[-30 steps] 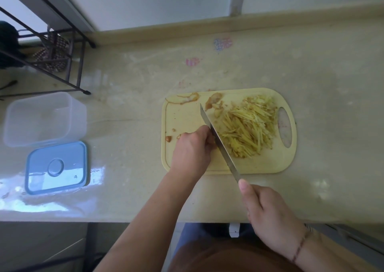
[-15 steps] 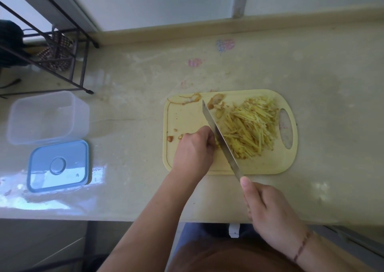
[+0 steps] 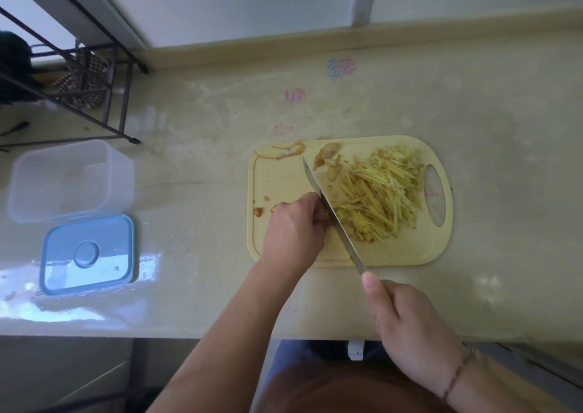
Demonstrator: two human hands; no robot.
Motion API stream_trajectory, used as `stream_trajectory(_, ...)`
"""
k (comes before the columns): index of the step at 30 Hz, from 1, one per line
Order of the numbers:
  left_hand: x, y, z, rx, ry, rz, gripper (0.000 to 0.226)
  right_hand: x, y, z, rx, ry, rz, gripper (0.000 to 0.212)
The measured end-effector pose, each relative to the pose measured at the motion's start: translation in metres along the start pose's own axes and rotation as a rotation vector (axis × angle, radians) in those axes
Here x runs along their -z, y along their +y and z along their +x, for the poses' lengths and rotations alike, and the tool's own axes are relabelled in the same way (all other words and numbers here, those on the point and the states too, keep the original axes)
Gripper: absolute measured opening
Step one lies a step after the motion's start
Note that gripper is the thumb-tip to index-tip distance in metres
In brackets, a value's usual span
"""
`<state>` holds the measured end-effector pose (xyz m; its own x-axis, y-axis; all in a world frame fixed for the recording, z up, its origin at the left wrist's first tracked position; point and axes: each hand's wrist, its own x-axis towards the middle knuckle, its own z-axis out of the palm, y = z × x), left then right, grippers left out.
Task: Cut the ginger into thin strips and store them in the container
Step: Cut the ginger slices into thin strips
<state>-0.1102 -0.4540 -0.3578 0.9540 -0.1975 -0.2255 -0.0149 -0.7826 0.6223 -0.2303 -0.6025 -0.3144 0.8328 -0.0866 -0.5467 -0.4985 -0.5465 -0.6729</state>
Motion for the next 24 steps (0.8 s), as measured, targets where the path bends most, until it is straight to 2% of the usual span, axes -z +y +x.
stream_trajectory(4,-0.001,0.003,-0.001,-0.015,0.026,0.005,0.019,-0.003,-0.004,0.007,-0.044,-0.038,-0.015,0.063)
stream_trajectory(8,-0.003,0.001,-0.003,-0.009,0.048,-0.039,0.011,-0.001,-0.004,0.021,-0.030,-0.050,0.053,0.066)
stream_trajectory(12,-0.010,-0.002,-0.012,-0.017,0.095,-0.101,0.016,0.000,0.000,0.014,-0.021,-0.015,0.096,0.065)
stream_trajectory(18,-0.013,-0.016,-0.022,-0.087,0.182,-0.165,0.025,0.005,0.012,-0.002,0.028,0.028,0.097,0.078)
stream_trajectory(21,-0.009,-0.027,-0.025,-0.095,0.287,-0.148,0.028,0.000,0.010,-0.002,0.023,-0.006,0.079,0.085)
stream_trajectory(24,-0.006,-0.039,-0.024,-0.071,0.323,-0.133,0.029,-0.005,0.009,0.000,-0.014,-0.067,0.047,0.076)
